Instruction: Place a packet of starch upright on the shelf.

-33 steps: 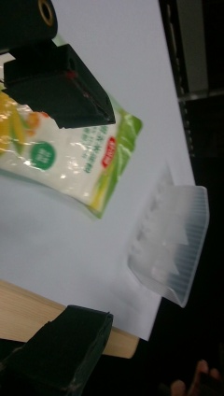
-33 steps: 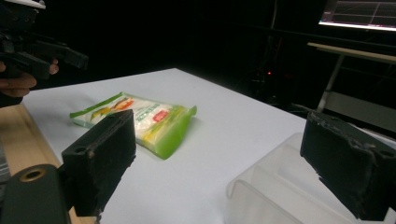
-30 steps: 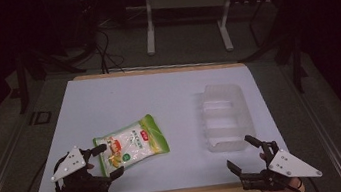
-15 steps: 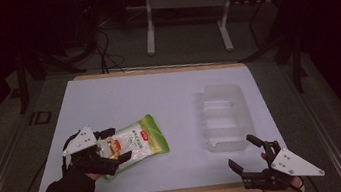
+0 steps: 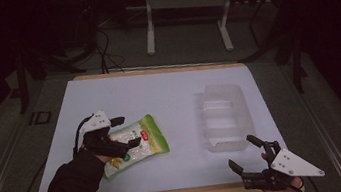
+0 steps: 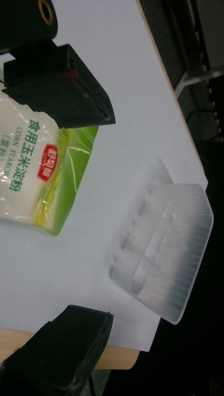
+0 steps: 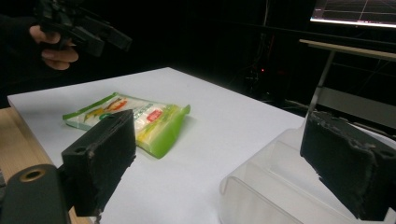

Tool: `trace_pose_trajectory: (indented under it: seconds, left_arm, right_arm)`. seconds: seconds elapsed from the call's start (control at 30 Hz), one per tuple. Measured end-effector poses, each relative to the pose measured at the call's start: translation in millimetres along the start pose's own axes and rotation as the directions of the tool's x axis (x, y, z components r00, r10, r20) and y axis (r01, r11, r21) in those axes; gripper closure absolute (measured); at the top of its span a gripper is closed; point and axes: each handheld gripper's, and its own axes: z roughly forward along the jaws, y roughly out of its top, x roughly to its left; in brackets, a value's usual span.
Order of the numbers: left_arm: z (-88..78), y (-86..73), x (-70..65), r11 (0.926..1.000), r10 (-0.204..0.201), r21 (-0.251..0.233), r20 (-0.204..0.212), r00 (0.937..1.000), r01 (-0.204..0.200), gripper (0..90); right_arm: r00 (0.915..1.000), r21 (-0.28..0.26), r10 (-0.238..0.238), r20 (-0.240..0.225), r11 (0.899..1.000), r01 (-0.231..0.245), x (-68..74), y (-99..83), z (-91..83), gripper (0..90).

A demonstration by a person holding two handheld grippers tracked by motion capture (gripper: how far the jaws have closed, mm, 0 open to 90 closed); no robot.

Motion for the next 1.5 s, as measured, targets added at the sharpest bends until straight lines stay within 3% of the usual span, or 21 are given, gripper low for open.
trace_pose_trajectory:
  seconds: [0.47,0.6,0.7,0.83,1.0,1.13,1.17,1.3,1.33,1.37,1.5]
  left_arm:
    - [32.7,19.2,18.9,0.9975,0.032,0.064,-0.011,0.9994,-0.031,6.4]
    - [42.5,16.4,30.0,0.9964,0.019,0.083,-0.024,0.9995,-0.017,7.9]
    - [47.8,15.0,40.8,0.9961,-0.027,0.083,-0.029,0.9992,0.029,8.5]
    - [54.4,13.6,50.7,0.9934,-0.007,0.114,-0.047,0.9989,0.013,13.7]
    - [70.3,3.5,62.7,0.9825,-0.011,0.185,-0.056,0.9984,0.022,15.2]
    - [77.8,-2.7,66.9,0.9776,-0.023,0.206,-0.094,0.9953,0.042,14.6]
    - [82.7,-8.2,71.7,0.9733,-0.045,0.221,-0.086,0.9953,0.063,14.6]
    - [93.5,-17.6,76.9,0.9597,-0.06,0.27,-0.073,0.9955,0.078,14.6]
    - [98.3,-20.5,78.5,0.9547,-0.067,0.283,-0.093,0.9934,0.091,14.6]
    - [98.3,-20.5,78.5,0.9547,-0.067,0.283,-0.093,0.9934,0.091,14.6]
    - [107.8,-24.2,81.3,0.9385,-0.104,0.324,-0.067,0.9923,0.12,14.6]
  right_arm:
    - [0.9999,0.009,0.009,-0.012,1.0,-0.009,0.1,-1.6,1.3,10.2]
    - [0.9999,0.009,0.003,-0.011,1.0,-0.003,0.3,-2.4,1.4,10.2]
    - [0.9999,0.012,0.01,-0.011,1.0,-0.01,0.1,-2.6,2.1,10.2]
    - [0.9998,0.014,0.011,-0.016,1.0,-0.011,0.5,-3.3,2.5,10.2]
    - [0.9997,0.021,0.009,-0.024,1.0,-0.009,1.5,-4.1,3.4,10.2]
    - [0.9996,0.022,0.008,-0.026,1.0,-0.008,2.0,-4.3,3.5,10.2]
    - [0.9993,0.036,0.016,-0.034,0.999,-0.015,1.2,-5.6,4.7,13.5]
    - [0.9993,0.042,0.021,-0.032,0.999,-0.02,1.3,-6.7,6.2,13.5]
    - [0.9993,0.041,0.018,-0.032,0.999,-0.017,1.6,-6.3,5.9,13.5]
    - [0.9994,0.04,0.016,-0.032,0.999,-0.015,1.9,-6.3,5.9,13.5]
    - [0.9992,0.044,0.02,-0.034,0.999,-0.019,1.9,-6.8,6.5,13.5]
